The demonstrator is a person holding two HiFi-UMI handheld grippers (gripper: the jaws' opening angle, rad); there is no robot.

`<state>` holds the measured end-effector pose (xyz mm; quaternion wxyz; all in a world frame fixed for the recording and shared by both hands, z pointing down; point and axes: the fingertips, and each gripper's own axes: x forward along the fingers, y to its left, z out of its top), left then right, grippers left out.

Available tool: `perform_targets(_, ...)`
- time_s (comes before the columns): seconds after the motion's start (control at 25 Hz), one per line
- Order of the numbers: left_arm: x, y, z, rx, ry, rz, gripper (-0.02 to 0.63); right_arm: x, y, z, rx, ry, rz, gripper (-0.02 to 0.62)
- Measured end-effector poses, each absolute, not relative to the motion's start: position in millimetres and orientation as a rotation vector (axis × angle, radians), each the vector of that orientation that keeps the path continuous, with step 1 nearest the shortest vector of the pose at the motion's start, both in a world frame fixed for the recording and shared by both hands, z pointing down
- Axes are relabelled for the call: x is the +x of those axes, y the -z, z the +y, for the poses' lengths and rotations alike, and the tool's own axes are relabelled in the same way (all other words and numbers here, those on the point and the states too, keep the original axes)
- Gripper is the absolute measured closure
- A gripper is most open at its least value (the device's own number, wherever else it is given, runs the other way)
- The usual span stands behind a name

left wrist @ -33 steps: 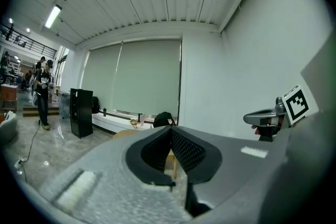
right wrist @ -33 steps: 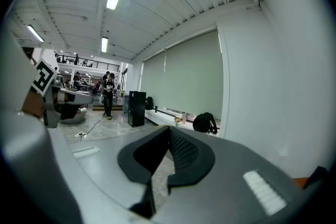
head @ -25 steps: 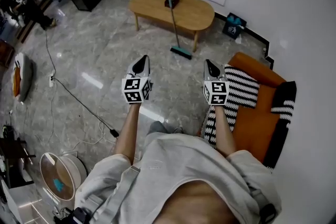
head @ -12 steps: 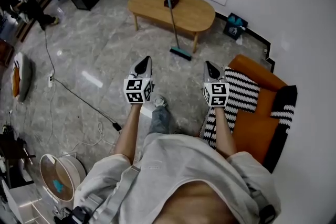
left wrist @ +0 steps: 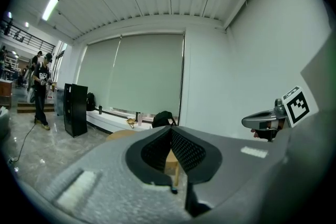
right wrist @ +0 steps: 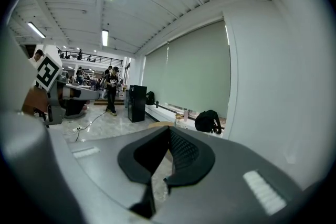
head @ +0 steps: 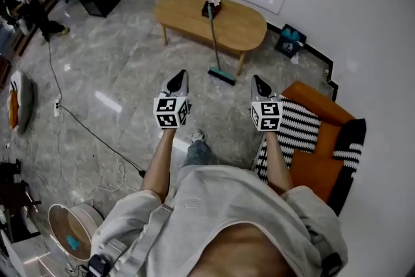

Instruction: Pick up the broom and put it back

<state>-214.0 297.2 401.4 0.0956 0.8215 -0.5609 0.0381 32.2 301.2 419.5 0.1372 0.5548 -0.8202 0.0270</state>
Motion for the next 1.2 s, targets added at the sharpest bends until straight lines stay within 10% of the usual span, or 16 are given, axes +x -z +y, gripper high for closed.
perform_targets(1.2, -324.5, -398.4, 48.2, 2.48, -0.044, -1.567, 0.604, -72.2, -402.1, 70.3, 1.685, -0.017, -2.266, 0.594)
